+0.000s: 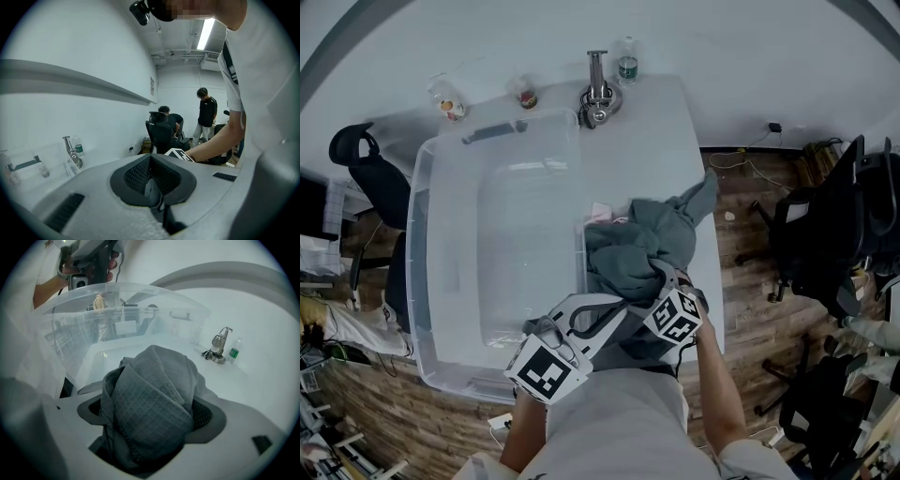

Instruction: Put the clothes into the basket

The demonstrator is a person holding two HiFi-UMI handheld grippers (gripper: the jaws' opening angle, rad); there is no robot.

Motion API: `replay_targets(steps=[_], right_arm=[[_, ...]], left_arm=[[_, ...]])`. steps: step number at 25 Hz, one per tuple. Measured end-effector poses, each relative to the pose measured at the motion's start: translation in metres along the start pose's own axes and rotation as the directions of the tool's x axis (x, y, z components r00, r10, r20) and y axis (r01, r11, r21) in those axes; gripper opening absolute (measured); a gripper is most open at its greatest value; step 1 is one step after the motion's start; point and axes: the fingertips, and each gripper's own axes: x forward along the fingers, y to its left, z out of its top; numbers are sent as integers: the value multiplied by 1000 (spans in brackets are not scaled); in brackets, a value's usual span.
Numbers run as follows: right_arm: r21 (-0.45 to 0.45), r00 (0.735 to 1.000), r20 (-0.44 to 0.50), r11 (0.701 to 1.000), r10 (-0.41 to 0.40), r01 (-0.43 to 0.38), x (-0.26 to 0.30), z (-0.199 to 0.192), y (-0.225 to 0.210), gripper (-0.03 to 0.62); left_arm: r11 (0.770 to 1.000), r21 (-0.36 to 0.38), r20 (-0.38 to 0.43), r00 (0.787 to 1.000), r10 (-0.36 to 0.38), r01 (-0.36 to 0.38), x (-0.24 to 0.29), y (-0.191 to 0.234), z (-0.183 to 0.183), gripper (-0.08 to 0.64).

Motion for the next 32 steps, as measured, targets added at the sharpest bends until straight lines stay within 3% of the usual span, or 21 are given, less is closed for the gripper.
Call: replay_targets(steps=[6, 11, 22, 32], right_arm=[[31, 1000, 1, 999, 22, -22, 0, -2, 10, 298], [55, 1000, 4, 998, 28, -28, -1, -2, 10, 227], [71, 998, 53, 997, 14, -18, -16, 6, 7, 173], [95, 991, 130, 995, -23, 11, -53, 27, 10, 167]], left_arm=[[1000, -9, -13, 1000, 11, -11, 0, 0, -3, 5], [1000, 9, -5, 1000, 25, -25, 2, 0, 0, 5], [997, 23, 2, 997, 74, -74, -4, -4, 4, 5], [994, 22, 5, 994, 111, -111, -18, -14, 10, 5]])
